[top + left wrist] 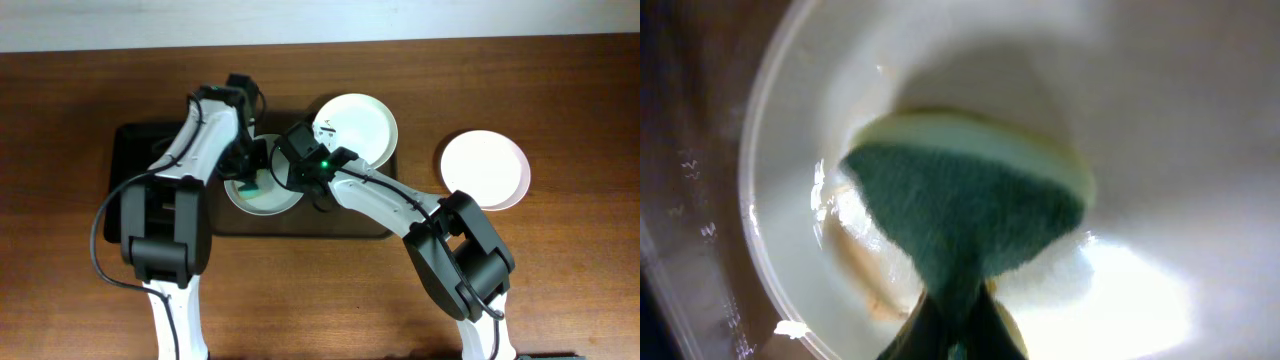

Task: Clean dirty plates on tray and stack at the side

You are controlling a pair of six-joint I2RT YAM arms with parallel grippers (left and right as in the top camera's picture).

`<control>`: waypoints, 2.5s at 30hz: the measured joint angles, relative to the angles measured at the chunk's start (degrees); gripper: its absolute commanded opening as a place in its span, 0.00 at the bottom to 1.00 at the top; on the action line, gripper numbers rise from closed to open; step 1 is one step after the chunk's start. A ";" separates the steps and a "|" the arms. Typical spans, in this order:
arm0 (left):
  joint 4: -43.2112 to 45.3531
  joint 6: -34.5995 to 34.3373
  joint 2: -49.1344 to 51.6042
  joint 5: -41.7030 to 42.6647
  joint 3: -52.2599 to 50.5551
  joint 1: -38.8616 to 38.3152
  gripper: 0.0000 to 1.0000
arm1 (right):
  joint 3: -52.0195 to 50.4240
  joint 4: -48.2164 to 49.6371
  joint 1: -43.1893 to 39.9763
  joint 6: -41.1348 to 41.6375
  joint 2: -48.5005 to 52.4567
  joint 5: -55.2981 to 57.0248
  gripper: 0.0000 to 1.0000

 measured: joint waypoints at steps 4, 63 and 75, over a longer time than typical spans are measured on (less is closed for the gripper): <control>2.34 -4.70 -0.90 -8.24 -5.07 -4.33 0.01 | -0.04 -0.39 0.00 -0.04 0.15 -0.44 0.04; -4.81 -4.20 -3.87 -11.52 16.61 2.10 0.01 | 0.79 12.02 13.42 -70.38 -27.69 74.73 0.04; -5.42 -4.17 -3.87 -11.50 16.61 2.10 0.01 | 1.25 -24.22 -27.61 -18.29 -29.57 4.11 0.04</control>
